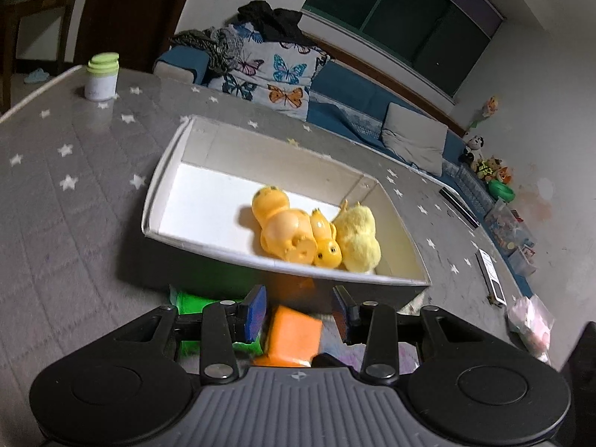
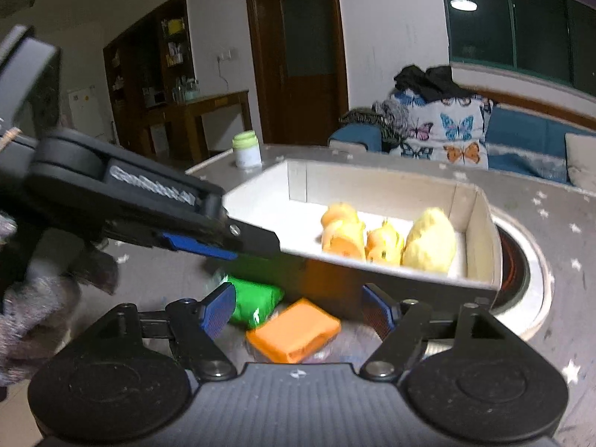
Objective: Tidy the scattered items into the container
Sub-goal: 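Move the left tool down to the orange block and grasp it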
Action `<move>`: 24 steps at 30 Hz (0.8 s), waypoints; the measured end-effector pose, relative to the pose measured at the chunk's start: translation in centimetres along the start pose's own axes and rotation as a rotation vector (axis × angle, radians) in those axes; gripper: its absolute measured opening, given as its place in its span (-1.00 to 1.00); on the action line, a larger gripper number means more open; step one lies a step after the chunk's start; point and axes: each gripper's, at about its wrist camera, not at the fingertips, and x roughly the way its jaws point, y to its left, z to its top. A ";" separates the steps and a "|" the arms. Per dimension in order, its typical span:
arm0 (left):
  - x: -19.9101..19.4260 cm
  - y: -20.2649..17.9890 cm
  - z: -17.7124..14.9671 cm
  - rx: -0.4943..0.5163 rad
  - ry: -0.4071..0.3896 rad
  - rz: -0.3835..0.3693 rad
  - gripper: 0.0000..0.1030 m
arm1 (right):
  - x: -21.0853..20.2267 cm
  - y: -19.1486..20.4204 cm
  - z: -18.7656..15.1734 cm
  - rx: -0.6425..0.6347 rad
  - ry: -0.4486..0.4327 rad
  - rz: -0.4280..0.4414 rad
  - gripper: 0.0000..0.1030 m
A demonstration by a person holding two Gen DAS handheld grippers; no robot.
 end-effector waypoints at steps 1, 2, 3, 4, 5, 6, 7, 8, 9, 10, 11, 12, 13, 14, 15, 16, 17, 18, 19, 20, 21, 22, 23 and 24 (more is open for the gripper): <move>0.1 0.0 -0.2 0.000 0.006 -0.004 -0.20 | 0.2 0.0 -0.3 0.005 0.009 0.000 0.47; 0.3 0.0 -0.3 -0.002 0.013 -0.008 -0.20 | 0.3 -0.1 -0.5 0.008 0.017 0.001 0.47; 0.5 0.1 -0.4 -0.005 0.022 -0.011 -0.20 | 0.4 -0.1 -0.8 0.012 0.025 0.001 0.47; 0.8 0.1 -0.5 -0.008 0.032 -0.015 -0.20 | 0.5 -0.1 -1.0 0.015 0.033 0.002 0.47; 1.0 0.1 -0.5 -0.011 0.040 -0.018 -0.20 | 0.7 -0.2 -1.1 0.013 0.039 0.003 0.47; 1.3 0.2 -0.6 -0.013 0.048 -0.021 -0.20 | 0.8 -0.1 -1.3 0.010 0.044 0.003 0.47; 1.5 0.1 -0.7 -0.013 0.054 -0.025 -0.20 | 0.8 -0.1 -1.5 0.006 0.049 0.001 0.47; 1.7 0.1 -0.7 -0.010 0.059 -0.028 -0.20 | 0.9 0.0 -1.7 0.001 0.055 0.001 0.47; 1.9 0.0 -0.7 -0.007 0.064 -0.031 -0.20 | 1.0 0.0 -1.9 -0.001 0.061 0.003 0.47; 2.2 -0.1 -0.7 -0.002 0.067 -0.034 -0.20 | 1.3 0.1 -2.0 -0.001 0.068 0.006 0.47; 2.4 -0.2 -0.7 0.002 0.069 -0.034 -0.20 | 1.4 0.1 -2.2 0.000 0.075 0.010 0.47; 2.7 -0.2 -0.6 0.004 0.074 -0.033 -0.20 | 1.6 0.2 -2.3 0.000 0.081 0.012 0.47; 3.0 -0.3 -0.6 0.006 0.078 -0.031 -0.20 | 1.8 0.2 -2.4 0.000 0.087 0.014 0.47; 3.4 -0.2 -0.5 0.007 0.083 -0.030 -0.20 | 2.0 0.2 -2.5 -0.001 0.091 0.016 0.47; 3.6 -0.2 -0.5 0.007 0.087 -0.026 -0.20 | 2.1 0.3 -2.5 -0.004 0.095 0.018 0.47; 3.9 -0.2 -0.6 0.008 0.091 -0.016 -0.20 | 2.2 0.3 -2.6 -0.006 0.097 0.019 0.47; 4.1 -0.2 -0.6 0.011 0.092 -0.005 -0.20 | 2.3 0.3 -2.6 -0.007 0.100 0.020 0.47; 4.3 -0.1 -0.7 0.012 0.092 0.005 -0.20 | 2.4 0.4 -2.7 -0.008 0.103 0.021 0.47; 4.5 -0.1 -0.8 0.013 0.093 0.012 -0.20 | 2.6 0.4 -2.7 -0.008 0.106 0.023 0.47; 4.6 0.0 -0.8 0.014 0.096 0.015 -0.20 | 2.7 0.4 -2.8 -0.007 0.109 0.025 0.47; 4.8 0.1 -0.9 0.014 0.102 0.014 -0.20 | 2.9 0.5 -2.8 -0.008 0.112 0.026 0.47; 4.9 0.2 -0.9 0.014 0.108 0.014 -0.20 | 3.0 0.5 -2.9 -0.008 0.115 0.027 0.46; 5.1 0.3 -1.0 0.011 0.115 0.016 -0.20 | 3.2 0.6 -2.9 -0.008 0.119 0.028 0.46; 5.2 0.4 -1.0 0.006 0.121 0.015 -0.20 | 3.4 0.6 -2.9 -0.006 0.122 0.029 0.46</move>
